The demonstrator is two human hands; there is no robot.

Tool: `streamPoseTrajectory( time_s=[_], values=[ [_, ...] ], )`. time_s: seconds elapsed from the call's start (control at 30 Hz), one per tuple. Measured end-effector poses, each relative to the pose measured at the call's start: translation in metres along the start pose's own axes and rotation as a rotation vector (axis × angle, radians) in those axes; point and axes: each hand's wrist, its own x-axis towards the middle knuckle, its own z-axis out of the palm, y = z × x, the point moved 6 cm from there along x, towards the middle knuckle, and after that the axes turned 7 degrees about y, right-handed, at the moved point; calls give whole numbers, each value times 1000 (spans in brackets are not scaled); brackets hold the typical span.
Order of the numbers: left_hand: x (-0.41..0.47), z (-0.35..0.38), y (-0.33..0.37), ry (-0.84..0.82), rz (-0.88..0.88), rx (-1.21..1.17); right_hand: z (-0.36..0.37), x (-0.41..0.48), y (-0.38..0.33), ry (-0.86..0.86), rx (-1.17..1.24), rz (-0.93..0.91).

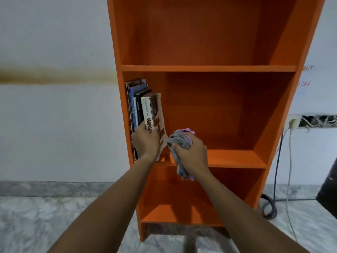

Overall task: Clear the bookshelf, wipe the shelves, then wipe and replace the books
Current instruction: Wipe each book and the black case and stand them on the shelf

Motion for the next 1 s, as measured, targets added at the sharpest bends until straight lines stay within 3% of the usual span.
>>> streamPoseTrajectory(
  time_s=[0.5,0.83,1.0],
  values=[
    [-13,-28,1,167,-90,239,-8,-28,20,-18,15,134],
    [-78,-27,-21,-22,-122,299,-46,-65,34,52,82,256],
    [-144,-16,-40,-228,-138,285,-83,-105,84,56,164,479]
  ],
)
